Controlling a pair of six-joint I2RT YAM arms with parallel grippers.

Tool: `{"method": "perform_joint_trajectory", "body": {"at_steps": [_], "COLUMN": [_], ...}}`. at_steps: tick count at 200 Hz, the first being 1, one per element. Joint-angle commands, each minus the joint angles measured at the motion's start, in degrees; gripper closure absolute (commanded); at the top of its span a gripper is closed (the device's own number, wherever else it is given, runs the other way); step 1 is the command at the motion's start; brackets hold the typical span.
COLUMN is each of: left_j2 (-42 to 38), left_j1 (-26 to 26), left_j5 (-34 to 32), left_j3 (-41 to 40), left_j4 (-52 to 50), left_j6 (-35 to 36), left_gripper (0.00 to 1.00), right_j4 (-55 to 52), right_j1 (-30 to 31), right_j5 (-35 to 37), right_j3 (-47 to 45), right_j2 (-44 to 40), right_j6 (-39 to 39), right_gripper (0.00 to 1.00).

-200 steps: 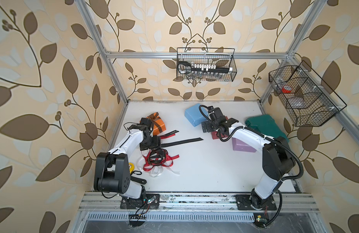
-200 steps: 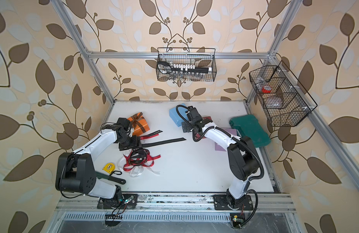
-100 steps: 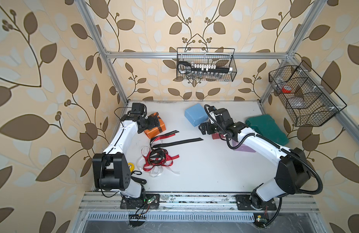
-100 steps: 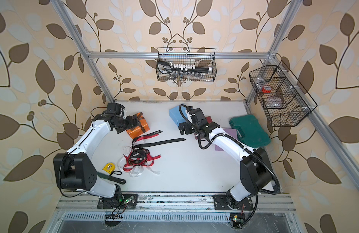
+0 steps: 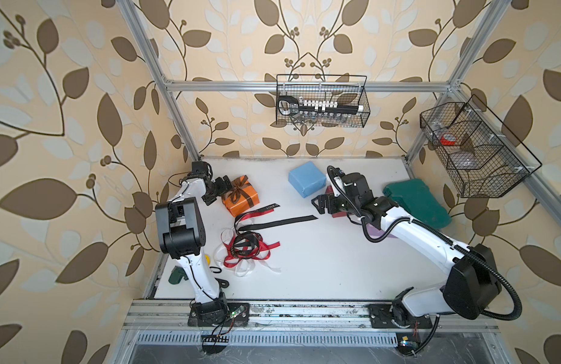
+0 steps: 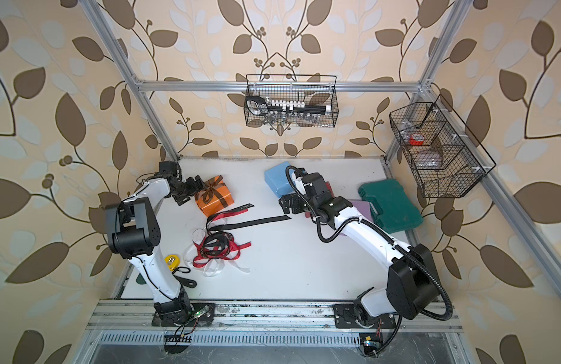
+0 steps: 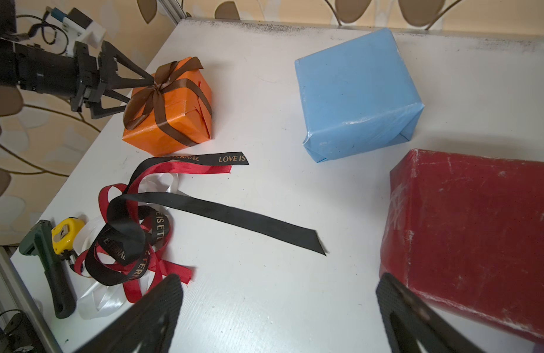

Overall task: Untie the ribbon bows on the gift boxes
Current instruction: Move the gift box to the center of the board.

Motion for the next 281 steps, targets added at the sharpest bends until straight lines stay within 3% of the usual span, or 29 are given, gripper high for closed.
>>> {"method": "perform_joint_trajectory", "body": {"at_steps": [1, 79, 138, 191, 211, 240, 253, 258, 281], "left_j2": [0.62, -3.64, -0.39, -3.36, -5.74, -7.44, -8.02, -8.36, -10.79], "left_j1": [-0.84, -13.67, -22.67, -29.17, -32.1, -36.49, -37.79, -38.17, -38.41], "left_j5": [10.28, 15.1, 15.6, 16.07, 16.25, 15.72, 15.76, 15.53, 13.29], "left_j3": [-0.08, -11.43, -11.26, -16.03, -19.28, -20.92, -20.99, -20.74, -19.01], "left_j4": [7.95, 18.82, 14.12, 14.33, 16.78, 17.54, 17.89, 17.57, 14.45], "left_j6": [-0.61, -4.28, -0.28, -0.63, -2.76, -5.28, -6.38, -6.58, -6.46], "left_gripper": [0.01, 0.01, 0.05, 0.07, 0.07, 0.07, 0.06, 0.01, 0.01], "right_j4": [-1.11, -1.57, -1.83, -1.68, -1.26, -1.08, -0.89, -0.74, -0.6], "right_j1": [0.07, 0.03, 0.1, -0.21, -0.66, -1.39, -1.39, -1.4, -1.39], "right_j5": [0.26, 0.91, 2.66, 2.14, -0.75, -6.19, -7.8, -8.21, -8.1], "right_j3": [-1.68, -1.9, -4.22, -3.95, -3.52, -3.18, -3.84, -4.22, -6.66], "right_j2": [-0.94, -0.86, -3.03, -2.44, -1.2, 1.82, 2.55, 2.58, 1.83], "right_j6": [-0.82, -0.56, -0.5, 0.2, 0.89, 1.71, 1.64, 1.64, 2.24], "right_gripper": [0.0, 0.01, 0.0, 0.01, 0.17, 0.48, 0.54, 0.55, 0.55]}}
